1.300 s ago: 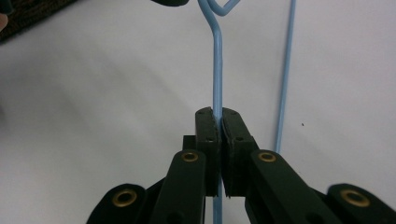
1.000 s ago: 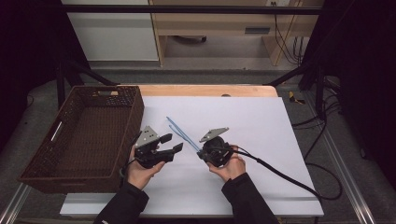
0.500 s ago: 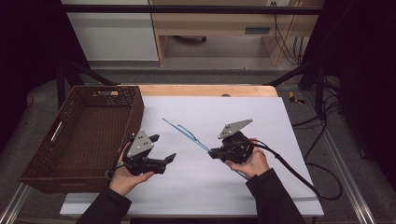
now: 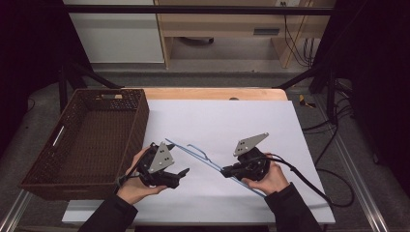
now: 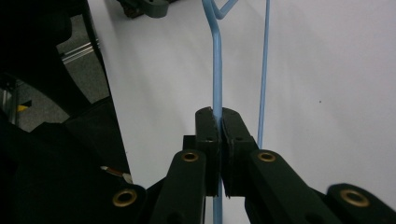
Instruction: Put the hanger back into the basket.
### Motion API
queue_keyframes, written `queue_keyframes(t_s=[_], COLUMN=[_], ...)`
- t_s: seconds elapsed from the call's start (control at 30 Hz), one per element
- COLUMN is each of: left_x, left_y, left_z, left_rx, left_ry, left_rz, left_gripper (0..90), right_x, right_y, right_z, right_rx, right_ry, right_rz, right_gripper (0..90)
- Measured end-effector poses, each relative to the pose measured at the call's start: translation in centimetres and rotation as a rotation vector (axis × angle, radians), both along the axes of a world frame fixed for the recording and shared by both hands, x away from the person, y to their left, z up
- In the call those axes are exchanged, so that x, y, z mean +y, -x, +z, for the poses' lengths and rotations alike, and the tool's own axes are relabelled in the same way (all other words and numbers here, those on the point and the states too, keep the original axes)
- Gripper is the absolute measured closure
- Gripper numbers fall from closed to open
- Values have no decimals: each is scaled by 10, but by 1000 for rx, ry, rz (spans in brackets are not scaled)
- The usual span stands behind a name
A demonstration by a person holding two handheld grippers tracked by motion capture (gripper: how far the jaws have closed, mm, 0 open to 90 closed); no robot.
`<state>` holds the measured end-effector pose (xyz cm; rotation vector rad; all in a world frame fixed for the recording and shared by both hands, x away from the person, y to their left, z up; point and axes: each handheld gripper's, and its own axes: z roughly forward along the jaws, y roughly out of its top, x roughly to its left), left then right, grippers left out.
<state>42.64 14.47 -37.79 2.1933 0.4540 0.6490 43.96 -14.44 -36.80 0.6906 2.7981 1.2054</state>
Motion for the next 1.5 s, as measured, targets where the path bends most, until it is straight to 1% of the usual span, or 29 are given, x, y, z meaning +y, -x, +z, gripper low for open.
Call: queue_keyframes(t_s=[0.03,0.07,0.2,0.23,0.3,0.33,0.4,0.47,0.5,0.57,0.6,0.63,0.7,0.73,0.8,0.87,0.9,1.0,1.07,1.1,1.17,1.27,1.33,1.37,1.43,1.5], left_x=[-3,-5,-15,-18,-22,-24,-28,-31,-32,-35,-37,-38,-40,-40,-40,-40,-40,-42,-41,-40,-38,-33,-31,-29,-28,-28], left_y=[-1,-1,-3,-3,-3,-3,-3,-3,-3,-3,-3,-2,-3,-3,-4,-4,-3,-3,-3,-3,-4,-5,-6,-7,-7,-7], left_z=[-1,-1,-5,-6,-7,-8,-8,-9,-9,-11,-12,-13,-13,-14,-14,-14,-14,-16,-17,-17,-16,-19,-21,-22,-23,-23], left_rx=[-4,-10,-24,-36,-56,-64,-89,-102,-117,-134,-145,-158,-167,-179,-184,-199,-205,-224,-221,-220,-224,-219,-221,-229,-241,-263], left_ry=[-16,-30,-75,-96,-128,-138,-157,-173,-189,-211,-212,-223,-229,-233,-242,-241,-235,-251,-250,-249,-256,-243,-260,-274,-275,-280], left_rz=[-10,-18,-46,-54,-69,-72,-81,-90,-94,-97,-102,-107,-112,-111,-116,-124,-123,-123,-116,-116,-114,-107,-103,-103,-100,-102], left_gripper=[158,162,187,193,209,219,250,283,305,346,374,403,449,470,498,528,535,542,533,526,514,511,518,520,530,556], right_x=[-1,-1,-3,-4,-4,-5,-5,-5,-5,-6,-6,-6,-6,-6,-6,-7,-7,-7,-8,-9,-10,-11,-12,-12,-13,-12], right_y=[1,2,4,5,6,6,7,8,8,8,8,8,8,8,8,8,8,7,7,8,7,8,8,8,8,8], right_z=[-1,-2,-4,-5,-5,-6,-7,-7,-7,-7,-7,-7,-7,-8,-8,-8,-8,-9,-9,-10,-10,-9,-8,-8,-8,-8], right_rx=[0,4,7,7,14,9,19,21,20,21,21,22,21,21,25,27,29,30,31,34,34,36,37,37,38,41], right_ry=[4,-4,-9,-19,-18,-13,-17,-23,-24,-22,-22,-24,-22,-22,-27,-23,-24,-26,-26,-27,-29,-25,-37,-34,-34,-35], right_rz=[6,4,15,18,23,27,26,26,27,27,26,27,31,32,34,33,29,26,28,20,20,18,20,18,18,19], right_gripper=[879,879,879,879,879,879,879,879,879,879,879,879,879,879,879,879,879,879,879,879,878,878,879,879,879,878])
